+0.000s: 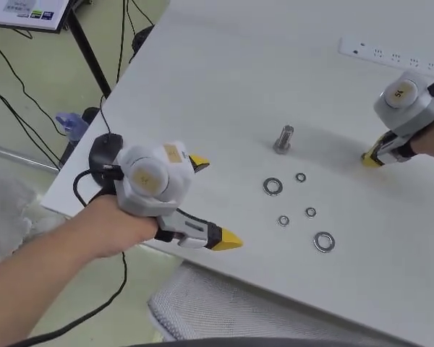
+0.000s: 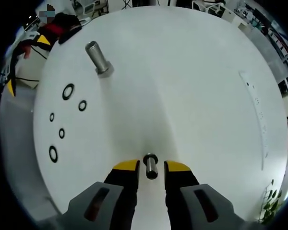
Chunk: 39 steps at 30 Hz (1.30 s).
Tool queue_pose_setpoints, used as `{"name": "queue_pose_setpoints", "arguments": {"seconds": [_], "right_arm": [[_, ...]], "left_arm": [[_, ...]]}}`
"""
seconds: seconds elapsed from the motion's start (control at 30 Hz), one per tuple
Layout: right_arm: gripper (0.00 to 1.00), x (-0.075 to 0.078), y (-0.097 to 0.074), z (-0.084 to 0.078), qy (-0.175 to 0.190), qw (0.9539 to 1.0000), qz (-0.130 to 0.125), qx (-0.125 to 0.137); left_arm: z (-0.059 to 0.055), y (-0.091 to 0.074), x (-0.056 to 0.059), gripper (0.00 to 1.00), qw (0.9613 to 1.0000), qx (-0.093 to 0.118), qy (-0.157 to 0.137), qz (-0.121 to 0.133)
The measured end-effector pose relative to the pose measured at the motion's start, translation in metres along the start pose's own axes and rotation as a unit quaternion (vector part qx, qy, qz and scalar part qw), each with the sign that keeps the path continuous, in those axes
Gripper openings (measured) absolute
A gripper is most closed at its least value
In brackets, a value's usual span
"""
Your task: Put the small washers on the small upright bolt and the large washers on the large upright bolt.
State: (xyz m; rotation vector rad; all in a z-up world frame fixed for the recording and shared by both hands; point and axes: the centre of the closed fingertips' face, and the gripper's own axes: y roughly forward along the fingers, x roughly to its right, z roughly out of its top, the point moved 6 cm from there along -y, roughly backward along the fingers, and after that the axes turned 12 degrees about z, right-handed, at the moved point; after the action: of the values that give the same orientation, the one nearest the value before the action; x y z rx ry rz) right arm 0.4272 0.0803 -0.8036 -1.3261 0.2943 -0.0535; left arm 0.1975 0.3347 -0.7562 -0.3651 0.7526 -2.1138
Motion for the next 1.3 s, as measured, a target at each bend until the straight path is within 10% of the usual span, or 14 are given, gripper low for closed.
{"name": "queue_pose_setpoints", "arguments": {"seconds": [0.57, 1.3], "right_arm": [[0.24, 0.0, -0.02, 0.017, -0.02, 0.9996, -0.009, 0.016], [0.28, -0.04, -0.028, 0.056, -0.096, 0.9951, 0.009, 0.02]], "left_arm": [[0.002, -0.004, 0.004, 0.89, 1.0, -0.003, 0.007, 0.0], [0.008, -0.011, 0.002, 0.89, 0.9998, 0.002, 0.016, 0.008]]}}
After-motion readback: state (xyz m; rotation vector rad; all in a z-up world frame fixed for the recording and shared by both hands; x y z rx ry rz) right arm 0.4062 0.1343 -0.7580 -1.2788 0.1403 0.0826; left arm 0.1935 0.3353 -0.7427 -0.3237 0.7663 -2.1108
